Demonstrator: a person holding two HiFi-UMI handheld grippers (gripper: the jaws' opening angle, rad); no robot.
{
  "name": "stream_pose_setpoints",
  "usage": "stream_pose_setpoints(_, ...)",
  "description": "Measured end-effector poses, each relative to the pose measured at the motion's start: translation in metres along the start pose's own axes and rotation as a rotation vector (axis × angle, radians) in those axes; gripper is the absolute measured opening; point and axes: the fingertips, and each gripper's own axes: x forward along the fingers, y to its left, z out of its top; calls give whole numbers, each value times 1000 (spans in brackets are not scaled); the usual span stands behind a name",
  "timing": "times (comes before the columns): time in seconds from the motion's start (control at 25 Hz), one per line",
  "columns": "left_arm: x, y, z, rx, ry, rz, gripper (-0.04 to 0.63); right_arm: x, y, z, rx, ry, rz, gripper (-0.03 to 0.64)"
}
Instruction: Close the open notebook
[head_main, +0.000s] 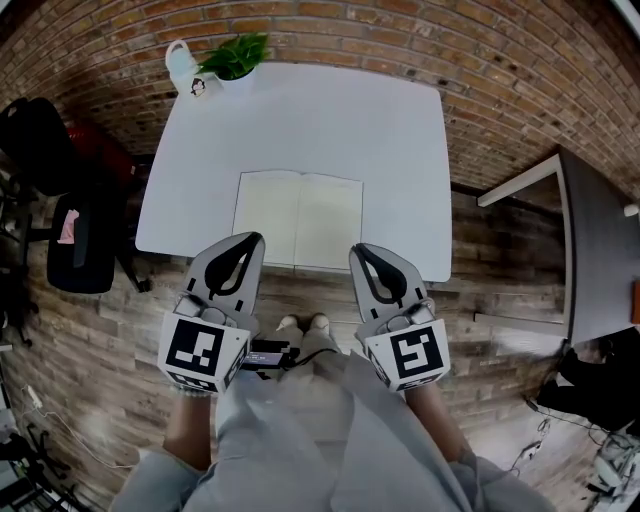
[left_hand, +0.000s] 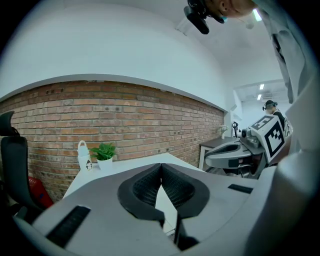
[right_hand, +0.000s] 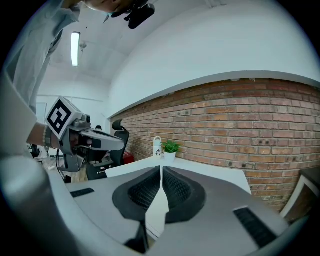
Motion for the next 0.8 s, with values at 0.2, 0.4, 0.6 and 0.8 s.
stream_pose_setpoints(0.2, 1, 7, -9, -40, 20, -5, 18, 7, 3, -3, 5, 10, 4, 44)
stream_pose_setpoints(0.4, 7, 14, -25, -116, 33, -18, 20, 14, 5, -11, 14, 41, 7, 44)
stream_pose_setpoints(0.6, 15, 14, -47, -158, 78, -18, 20, 19, 6, -22, 23, 60, 13, 44)
stream_pose_setpoints(0.8, 20, 12, -77, -220, 143, -16, 20, 24, 12, -37, 38, 99, 25, 44)
